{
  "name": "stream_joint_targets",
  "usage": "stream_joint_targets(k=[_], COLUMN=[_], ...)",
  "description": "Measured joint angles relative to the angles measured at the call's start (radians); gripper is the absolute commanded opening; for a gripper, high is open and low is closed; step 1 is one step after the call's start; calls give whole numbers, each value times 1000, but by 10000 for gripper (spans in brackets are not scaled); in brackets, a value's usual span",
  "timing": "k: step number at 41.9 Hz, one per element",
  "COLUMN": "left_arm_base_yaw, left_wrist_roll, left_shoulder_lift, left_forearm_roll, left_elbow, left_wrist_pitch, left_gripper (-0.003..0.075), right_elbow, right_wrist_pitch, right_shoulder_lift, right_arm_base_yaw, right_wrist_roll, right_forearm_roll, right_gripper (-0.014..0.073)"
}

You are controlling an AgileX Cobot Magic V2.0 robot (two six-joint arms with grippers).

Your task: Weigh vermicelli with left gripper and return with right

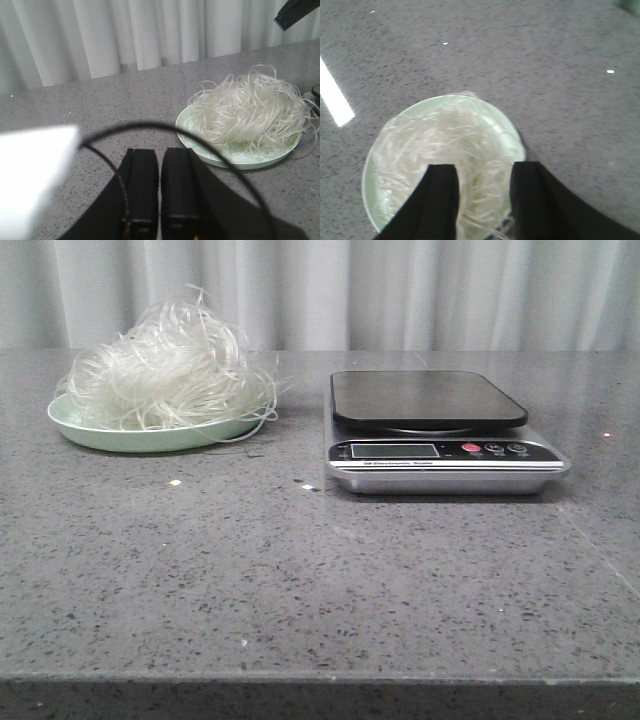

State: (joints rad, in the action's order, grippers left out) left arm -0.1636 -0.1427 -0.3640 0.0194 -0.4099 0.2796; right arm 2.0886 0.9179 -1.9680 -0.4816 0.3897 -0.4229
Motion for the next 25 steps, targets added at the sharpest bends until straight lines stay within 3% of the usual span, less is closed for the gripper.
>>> stream_joint_targets(k=[2,17,25], left_arm_base_yaw=[0,0,0], left_wrist_roll=[0,0,0], left_shoulder_lift=[0,0,0], left_forearm_roll=[0,0,2], left_elbow=[0,0,0], left_wrist_pitch=[0,0,0], left_gripper=[137,137,137], right_elbow=[0,-8,-172], right_wrist_pitch=[10,75,-32], right_shoulder_lift=[21,184,346], right_arm_base_yaw=[32,251,305], right_wrist_roll=[-10,-37,-55], right_forearm_roll=[16,35,37], right_gripper=[146,153,153])
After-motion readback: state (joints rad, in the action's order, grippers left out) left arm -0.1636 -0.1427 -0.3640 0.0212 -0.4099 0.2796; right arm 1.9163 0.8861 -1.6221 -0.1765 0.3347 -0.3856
